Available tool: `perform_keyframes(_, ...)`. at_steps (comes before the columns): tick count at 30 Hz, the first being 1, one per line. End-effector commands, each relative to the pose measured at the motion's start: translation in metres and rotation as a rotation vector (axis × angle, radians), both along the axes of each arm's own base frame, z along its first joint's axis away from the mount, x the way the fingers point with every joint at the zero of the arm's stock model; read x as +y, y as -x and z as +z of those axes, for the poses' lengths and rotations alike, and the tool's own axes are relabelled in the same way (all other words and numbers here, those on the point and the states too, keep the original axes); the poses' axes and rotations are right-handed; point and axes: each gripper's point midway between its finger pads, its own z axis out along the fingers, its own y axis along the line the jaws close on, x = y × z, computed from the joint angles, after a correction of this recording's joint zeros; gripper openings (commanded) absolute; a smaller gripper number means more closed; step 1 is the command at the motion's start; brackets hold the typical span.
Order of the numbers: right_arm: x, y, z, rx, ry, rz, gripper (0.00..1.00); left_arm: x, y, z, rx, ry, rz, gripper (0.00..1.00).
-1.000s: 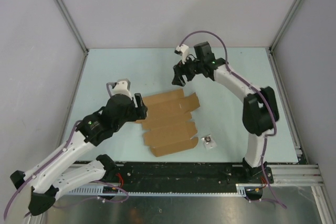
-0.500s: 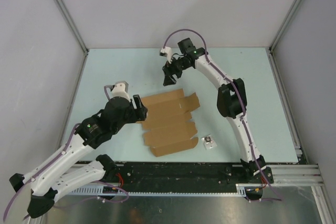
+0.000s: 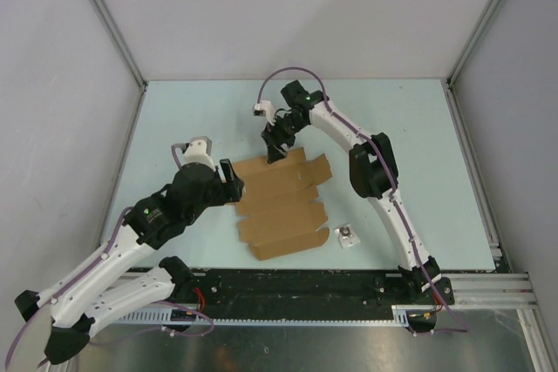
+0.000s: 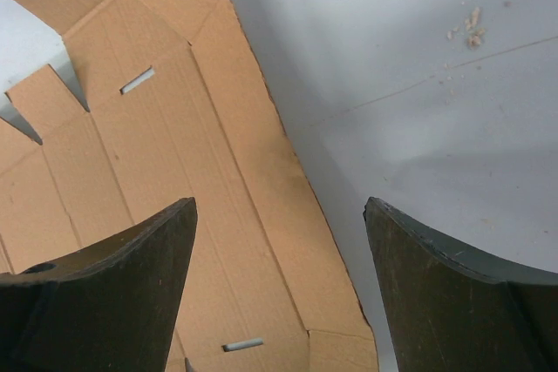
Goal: Fold the paper box
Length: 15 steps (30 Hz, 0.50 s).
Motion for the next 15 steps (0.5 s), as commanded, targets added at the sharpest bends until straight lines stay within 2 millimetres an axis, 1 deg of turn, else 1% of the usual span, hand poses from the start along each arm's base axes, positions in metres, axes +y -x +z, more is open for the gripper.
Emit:
perform_keyframes(1,-0.002,-0.015,0.000,-0.051,0.008,-0.015,0.84,0.003,-0.002,0.005,-0.024,0.016,0.025,0.76)
perform_keyframes(5,-0.002,-0.017,-0.008,-0.048,0.021,-0.017,0.84,0.005,-0.002,0.002,-0.024,0.002,0.027,0.76)
perform_keyframes(10,-0.006,-0.010,-0.017,-0.020,0.047,0.002,0.82,0.006,-0.003,0.001,-0.024,-0.007,0.030,0.77)
perform_keyframes(12,-0.008,-0.008,-0.018,-0.013,0.051,0.006,0.80,0.006,-0.003,0.000,-0.024,-0.010,0.030,0.77)
perform_keyframes(13,-0.009,-0.005,-0.018,-0.002,0.054,0.011,0.77,0.006,-0.003,0.001,-0.026,-0.008,0.030,0.77)
perform_keyframes(15,-0.012,-0.001,-0.015,0.019,0.042,0.018,0.73,0.006,-0.003,0.001,-0.025,-0.009,0.029,0.77)
